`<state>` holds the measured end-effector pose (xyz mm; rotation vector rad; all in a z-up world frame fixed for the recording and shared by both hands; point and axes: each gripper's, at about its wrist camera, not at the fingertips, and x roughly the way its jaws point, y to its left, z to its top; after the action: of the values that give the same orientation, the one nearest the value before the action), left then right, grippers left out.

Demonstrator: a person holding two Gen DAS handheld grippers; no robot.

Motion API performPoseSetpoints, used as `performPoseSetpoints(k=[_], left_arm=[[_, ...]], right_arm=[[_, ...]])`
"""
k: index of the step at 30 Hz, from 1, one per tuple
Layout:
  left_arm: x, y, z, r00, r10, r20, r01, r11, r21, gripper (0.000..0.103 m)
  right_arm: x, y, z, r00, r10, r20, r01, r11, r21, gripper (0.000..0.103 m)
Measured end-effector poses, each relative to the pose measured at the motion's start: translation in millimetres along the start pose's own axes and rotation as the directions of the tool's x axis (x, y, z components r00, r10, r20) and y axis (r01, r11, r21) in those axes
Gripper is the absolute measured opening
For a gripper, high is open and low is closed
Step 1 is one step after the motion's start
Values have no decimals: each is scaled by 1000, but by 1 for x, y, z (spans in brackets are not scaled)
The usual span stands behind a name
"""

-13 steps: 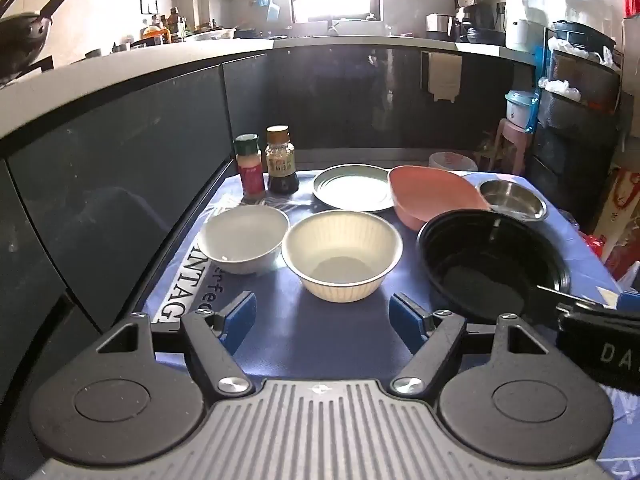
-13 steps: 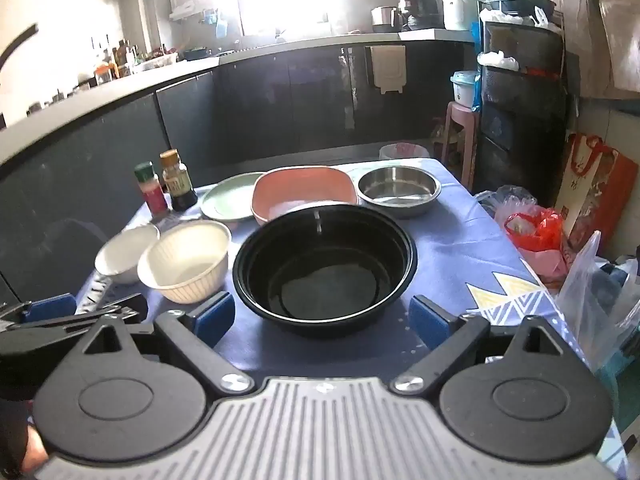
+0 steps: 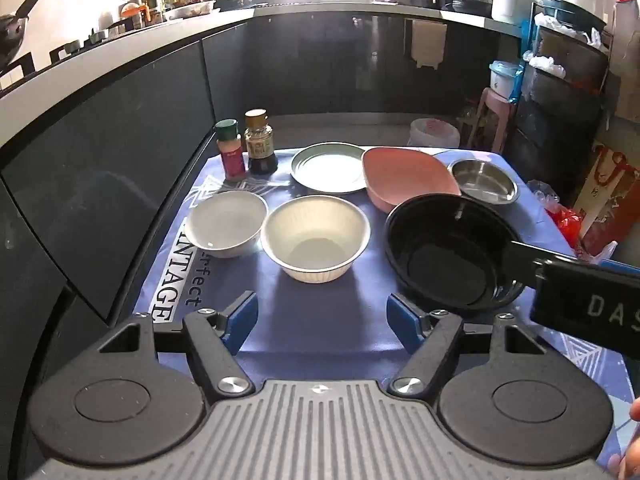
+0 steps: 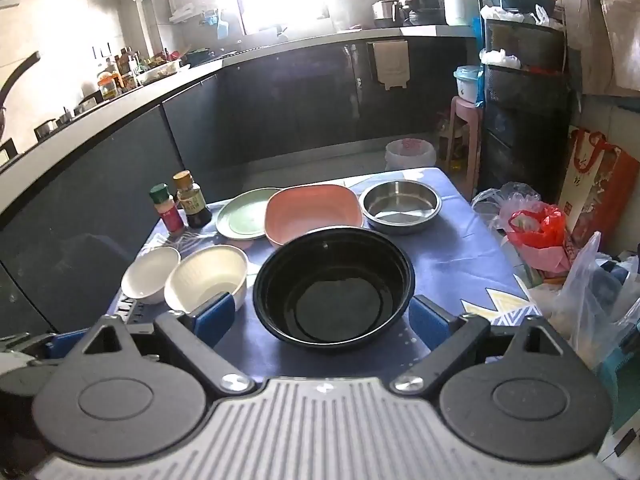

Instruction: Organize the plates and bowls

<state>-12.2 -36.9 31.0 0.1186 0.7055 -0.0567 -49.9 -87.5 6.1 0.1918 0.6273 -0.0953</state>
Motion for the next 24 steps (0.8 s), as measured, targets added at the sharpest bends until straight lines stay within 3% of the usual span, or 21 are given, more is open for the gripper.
performPoseSetpoints(k=[7,24], left_arm=[[-6,19,9,998,-48,-29,47,998,-33,69],[12,22,8,993,-64,-96,58,996,-61,67]], right_arm=[[-3,0,2,1000,-2,-4,2,1000,-5,103],[14,-10,0,998,-3,-66,5,999,32,103]])
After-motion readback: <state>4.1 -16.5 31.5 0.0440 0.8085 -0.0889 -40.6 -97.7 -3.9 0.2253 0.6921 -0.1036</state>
